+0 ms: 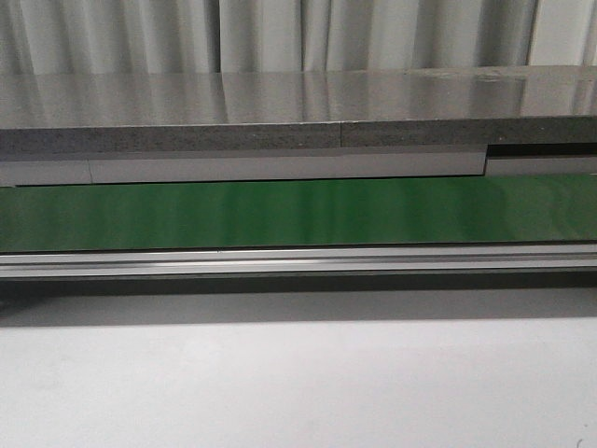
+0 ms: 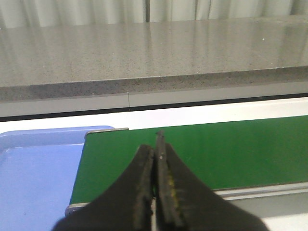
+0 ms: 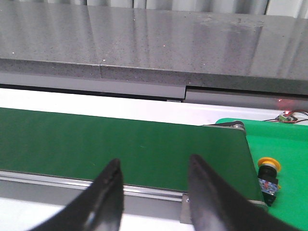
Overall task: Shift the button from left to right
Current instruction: 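Lower the button into the green tray and open the right gripper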
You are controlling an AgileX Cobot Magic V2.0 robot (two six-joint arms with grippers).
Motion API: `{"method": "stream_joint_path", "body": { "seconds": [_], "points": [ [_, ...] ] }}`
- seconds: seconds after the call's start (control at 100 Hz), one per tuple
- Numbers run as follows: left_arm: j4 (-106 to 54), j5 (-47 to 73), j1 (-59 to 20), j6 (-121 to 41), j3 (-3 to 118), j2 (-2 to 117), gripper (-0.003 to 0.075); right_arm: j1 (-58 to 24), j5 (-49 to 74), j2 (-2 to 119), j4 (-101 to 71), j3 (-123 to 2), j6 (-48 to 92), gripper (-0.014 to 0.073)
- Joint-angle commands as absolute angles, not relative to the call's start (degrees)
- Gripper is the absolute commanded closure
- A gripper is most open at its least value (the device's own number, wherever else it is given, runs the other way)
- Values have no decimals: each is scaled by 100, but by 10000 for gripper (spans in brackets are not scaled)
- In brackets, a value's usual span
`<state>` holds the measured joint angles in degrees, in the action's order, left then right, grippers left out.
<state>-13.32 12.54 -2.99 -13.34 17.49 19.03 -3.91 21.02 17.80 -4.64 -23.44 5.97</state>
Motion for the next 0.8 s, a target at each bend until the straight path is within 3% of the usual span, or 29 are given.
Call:
{"method": "stream_joint_path", "body": {
  "seconds": [0.0, 0.14, 0.79],
  "points": [
    [-1404, 787, -343, -1322, 1926, 1937, 741, -383, 1602, 1812, -486, -2486, 597, 476],
    [-1404, 787, -343, -1322, 1926, 1937, 741, -383, 1602, 1812, -486, -2486, 597, 669],
    [-1404, 787, -343, -1322, 1926, 1937, 741, -383, 1608, 1812, -486, -2486, 597, 662]
  ]
}}
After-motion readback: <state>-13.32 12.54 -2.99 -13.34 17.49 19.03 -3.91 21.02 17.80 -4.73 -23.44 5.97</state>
